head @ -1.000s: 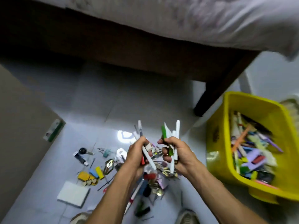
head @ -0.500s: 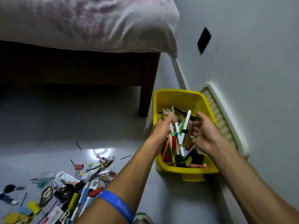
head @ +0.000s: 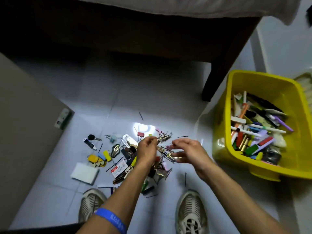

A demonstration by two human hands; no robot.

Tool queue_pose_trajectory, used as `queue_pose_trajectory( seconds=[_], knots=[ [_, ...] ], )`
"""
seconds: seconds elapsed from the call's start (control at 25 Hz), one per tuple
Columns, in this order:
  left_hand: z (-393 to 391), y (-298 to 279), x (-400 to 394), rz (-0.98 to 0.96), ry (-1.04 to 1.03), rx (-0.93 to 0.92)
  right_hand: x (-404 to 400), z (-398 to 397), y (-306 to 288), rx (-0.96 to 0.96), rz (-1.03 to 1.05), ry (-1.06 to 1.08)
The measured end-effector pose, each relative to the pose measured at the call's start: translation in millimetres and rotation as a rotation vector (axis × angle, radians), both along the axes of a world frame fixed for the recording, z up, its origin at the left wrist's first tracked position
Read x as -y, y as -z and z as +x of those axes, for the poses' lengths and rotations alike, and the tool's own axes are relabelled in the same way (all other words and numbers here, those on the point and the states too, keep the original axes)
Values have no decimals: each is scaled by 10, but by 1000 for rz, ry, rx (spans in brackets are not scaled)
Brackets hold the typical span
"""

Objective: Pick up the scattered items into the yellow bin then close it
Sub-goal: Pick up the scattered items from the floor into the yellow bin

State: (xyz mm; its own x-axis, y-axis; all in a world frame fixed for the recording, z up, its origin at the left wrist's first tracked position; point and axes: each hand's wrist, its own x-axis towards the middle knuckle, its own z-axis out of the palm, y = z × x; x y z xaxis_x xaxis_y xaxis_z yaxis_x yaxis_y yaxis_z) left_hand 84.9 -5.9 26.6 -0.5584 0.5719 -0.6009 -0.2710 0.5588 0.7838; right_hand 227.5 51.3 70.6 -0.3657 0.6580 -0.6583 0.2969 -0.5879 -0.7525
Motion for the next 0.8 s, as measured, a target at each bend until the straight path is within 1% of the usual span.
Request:
queue_pose_trajectory(
  seconds=[0.08,0.12,0.16,0.24,0.28,0.32,0.4,0.44,0.52,0.64,0.72,0.8],
  knots=[
    [-243,263,307,-77,-4,-92,153,-168,324,134,39,-155],
    [-336,384,413,-121,7,-173,192,-245,473,186,110,-219],
    [-421,493,498,-164,13,-257,199,-338,612,243,238,-294],
    [-585,677,636,-287,68,-446,169,-564,876,386,622,-502],
    [-655,765,700,-341,150,-544,138,-666,1020,445,814,-618],
    [-704,835,765,-378,273,-619,109,-744,1138,508,964,-739],
    [-760,969,891,-433,567,-705,61,-872,1370,651,1127,-959],
    [-767,1024,938,-435,657,-733,42,-909,1454,703,1161,-1022],
    [-765,1098,970,-374,687,-792,-6,-927,1549,734,1196,-1018],
    [-824,1159,924,-285,636,-814,-44,-905,1610,637,1196,-939],
    [-825,1157,908,-277,628,-806,-12,-877,1609,625,1167,-939],
    [-759,1135,855,-289,637,-824,29,-820,1565,655,1188,-859]
  ],
)
